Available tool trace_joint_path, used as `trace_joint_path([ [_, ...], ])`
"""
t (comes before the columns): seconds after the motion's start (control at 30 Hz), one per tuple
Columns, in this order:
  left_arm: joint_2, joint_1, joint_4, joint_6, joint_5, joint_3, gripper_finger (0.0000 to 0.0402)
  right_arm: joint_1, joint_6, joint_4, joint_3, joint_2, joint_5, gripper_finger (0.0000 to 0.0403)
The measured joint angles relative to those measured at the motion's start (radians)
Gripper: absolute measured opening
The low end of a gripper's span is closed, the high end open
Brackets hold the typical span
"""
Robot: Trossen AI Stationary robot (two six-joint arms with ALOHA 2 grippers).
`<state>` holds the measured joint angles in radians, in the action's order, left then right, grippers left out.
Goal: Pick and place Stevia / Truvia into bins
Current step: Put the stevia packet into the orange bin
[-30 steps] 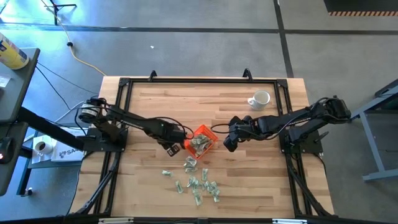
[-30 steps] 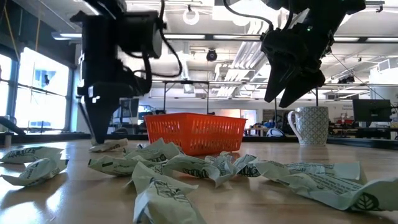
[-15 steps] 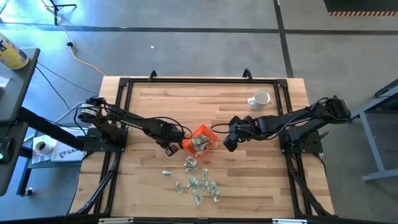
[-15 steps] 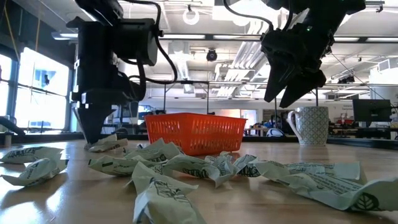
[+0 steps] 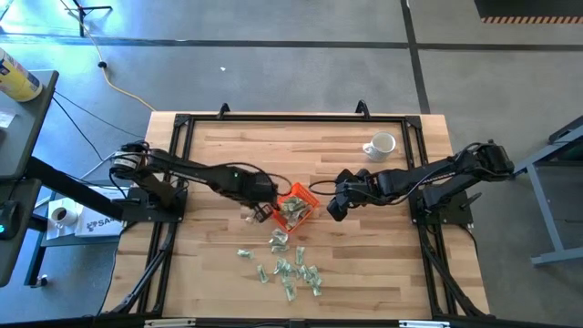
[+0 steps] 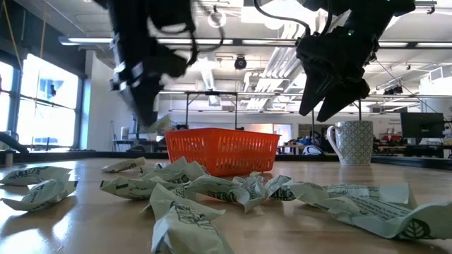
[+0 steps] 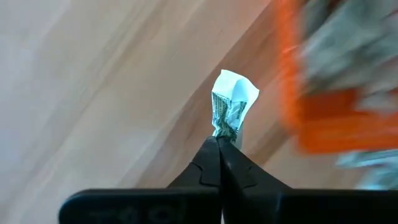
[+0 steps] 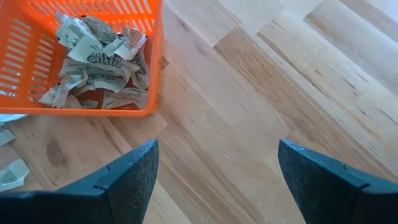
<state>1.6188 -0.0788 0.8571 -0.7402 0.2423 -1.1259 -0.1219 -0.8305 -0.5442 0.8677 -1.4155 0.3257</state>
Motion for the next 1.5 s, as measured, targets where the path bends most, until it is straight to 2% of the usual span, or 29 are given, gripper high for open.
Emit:
trace_joint_path([
  [0.07,0.0,0.0,-0.026,0.036,-0.001,-0.059,0.0025,0.0,0.002,0.0,0.0,0.0,-0.008,0.0318],
  [0.17,0.001,0.0,-0.163,0.079,-0.034,-0.113,0.0022,-0.001,0.011,-0.003,0.0,0.0,-0.026,0.0318],
  [0.3,0.022,0.009,-0.325,0.085,-0.053,-0.118,0.0022,-0.016,0.023,-0.005,0.0,0.0,-0.045,0.0318],
  [0.4,0.061,0.028,-0.351,0.079,-0.082,-0.116,0.0025,-0.043,0.023,-0.006,0.0,0.0,-0.043,0.0318],
  [0.5,0.124,0.029,-0.392,0.062,-0.085,-0.118,0.0048,-0.073,0.023,-0.013,0.001,0.0,-0.027,0.0318],
  [0.6,0.167,0.024,-0.411,0.02,-0.084,-0.116,0.0093,-0.102,0.02,-0.028,0.001,0.0,-0.009,0.0318],
  [0.73,0.169,0.027,-0.368,-0.033,-0.132,-0.118,0.0162,-0.129,0.0,-0.06,0.001,0.0,0.006,0.0318],
  [0.9,0.093,0.012,-0.117,-0.05,-0.188,-0.146,0.0231,-0.143,0.004,-0.078,0.001,0.0,0.01,0.0318],
  [1.07,0.014,-0.067,0.219,-0.174,-0.101,-0.151,0.0255,-0.13,0.051,-0.078,0.001,0.001,0.028,0.0318],
  [1.13,0.006,-0.097,0.302,-0.232,-0.094,-0.15,0.0256,-0.117,0.07,-0.071,0.001,0.001,0.037,0.0318],
  [1.23,0.011,-0.139,0.287,-0.278,-0.09,-0.119,0.0257,-0.09,0.111,-0.055,0.001,0.001,0.038,0.0318],
  [1.3,0.029,-0.155,0.193,-0.286,-0.09,-0.092,0.0257,-0.071,0.144,-0.042,0.001,0.001,0.033,0.0318],
  [1.5,0.091,-0.138,0.09,-0.286,-0.042,-0.033,0.0257,-0.015,0.195,0.003,0.001,0.0,-0.019,0.0318],
])
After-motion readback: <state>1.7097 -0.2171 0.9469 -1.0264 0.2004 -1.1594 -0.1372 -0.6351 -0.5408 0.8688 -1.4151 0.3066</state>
